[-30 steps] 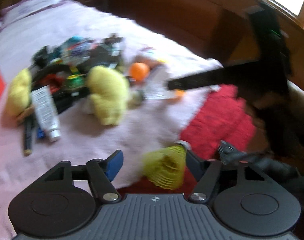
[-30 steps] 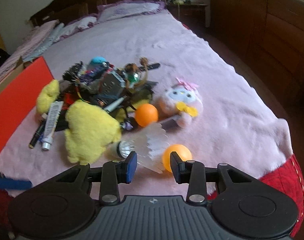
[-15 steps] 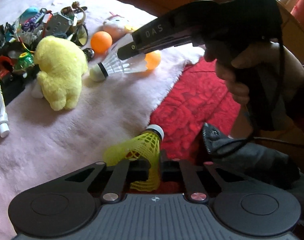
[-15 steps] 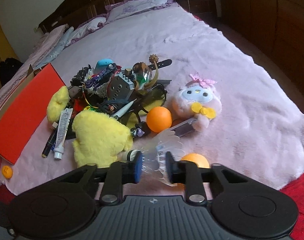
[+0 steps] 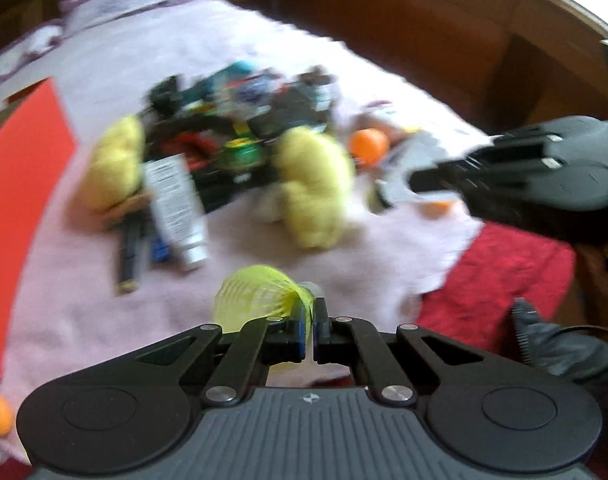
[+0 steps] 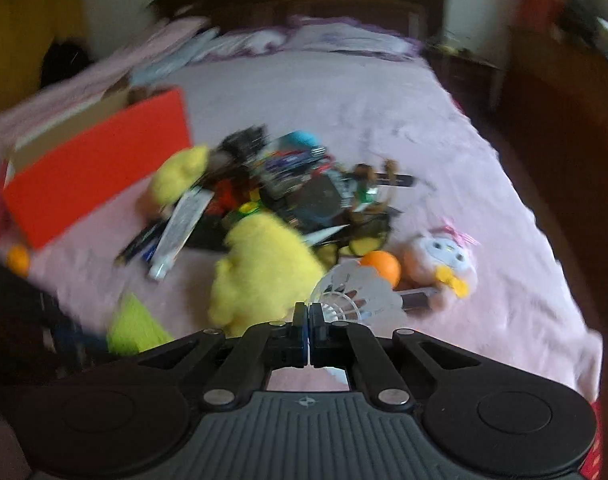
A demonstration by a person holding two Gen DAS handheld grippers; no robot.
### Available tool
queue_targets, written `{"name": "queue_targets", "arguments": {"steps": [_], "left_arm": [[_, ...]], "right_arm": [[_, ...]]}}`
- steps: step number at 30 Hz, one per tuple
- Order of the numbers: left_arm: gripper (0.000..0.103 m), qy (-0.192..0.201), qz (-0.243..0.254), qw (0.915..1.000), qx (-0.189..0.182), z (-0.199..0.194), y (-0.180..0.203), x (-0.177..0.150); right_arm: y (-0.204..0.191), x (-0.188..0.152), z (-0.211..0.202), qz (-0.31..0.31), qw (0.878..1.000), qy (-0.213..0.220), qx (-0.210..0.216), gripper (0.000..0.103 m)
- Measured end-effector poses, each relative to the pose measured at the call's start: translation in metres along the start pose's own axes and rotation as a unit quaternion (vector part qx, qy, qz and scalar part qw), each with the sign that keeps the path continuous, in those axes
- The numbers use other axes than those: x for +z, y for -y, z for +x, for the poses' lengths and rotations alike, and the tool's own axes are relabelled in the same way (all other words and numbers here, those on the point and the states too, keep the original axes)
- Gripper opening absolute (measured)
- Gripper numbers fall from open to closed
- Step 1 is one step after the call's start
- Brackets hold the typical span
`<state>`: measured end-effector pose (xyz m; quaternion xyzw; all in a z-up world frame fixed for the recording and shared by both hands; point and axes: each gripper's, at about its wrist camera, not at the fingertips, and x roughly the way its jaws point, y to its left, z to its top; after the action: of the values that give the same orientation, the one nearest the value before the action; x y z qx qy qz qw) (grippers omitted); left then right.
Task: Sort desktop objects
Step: 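Close the right gripper on the white feather shuttlecock while the left holds the yellow one, then carry both shuttlecocks over the shoebox with both grippers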
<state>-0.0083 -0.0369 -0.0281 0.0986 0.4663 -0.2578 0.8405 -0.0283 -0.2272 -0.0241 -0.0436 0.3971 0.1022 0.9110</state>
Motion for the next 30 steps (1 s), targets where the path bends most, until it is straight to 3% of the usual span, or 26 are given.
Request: {"name": "queue_targets", "arguments": {"steps": [2,10,12,14,21,30], "left_arm": [[0.007,-0.011,-0.013,0.9998,-0.005,0.002,-0.009,0.0],[0.016,-0.026,-0.02,0.9989,-0.034,0.023,-0.003,-0.001],[0.006,-0.017,-0.021,0.9992,-0.028,0.023,-0.002,0.0],[0.004,-0.008,-0.023,0.9995,-0.021,0.022,-0.001,0.001],[0.004,0.031,-0.054,0.9981,0.002,-0.012,-0.018,0.008],[0.006,0.037,-0.093,0.9926,0.069,-0.033,-0.043,0.007]], "right_arm": [[-0.013,-0.002,0.007,-0.024,1.0,-0.012,0.005,0.002],[-0.021,-0.009,0.025,-0.003,0.998,-0.057,0.015,0.009],[-0.02,-0.011,0.027,0.001,0.998,-0.062,0.013,0.01],[-0.02,-0.012,0.024,0.001,0.998,-0.059,0.009,0.003],[-0.023,0.004,0.0,-0.004,1.0,-0.02,0.021,0.002],[-0.055,0.029,-0.007,-0.039,0.997,0.0,0.062,0.002]]}}
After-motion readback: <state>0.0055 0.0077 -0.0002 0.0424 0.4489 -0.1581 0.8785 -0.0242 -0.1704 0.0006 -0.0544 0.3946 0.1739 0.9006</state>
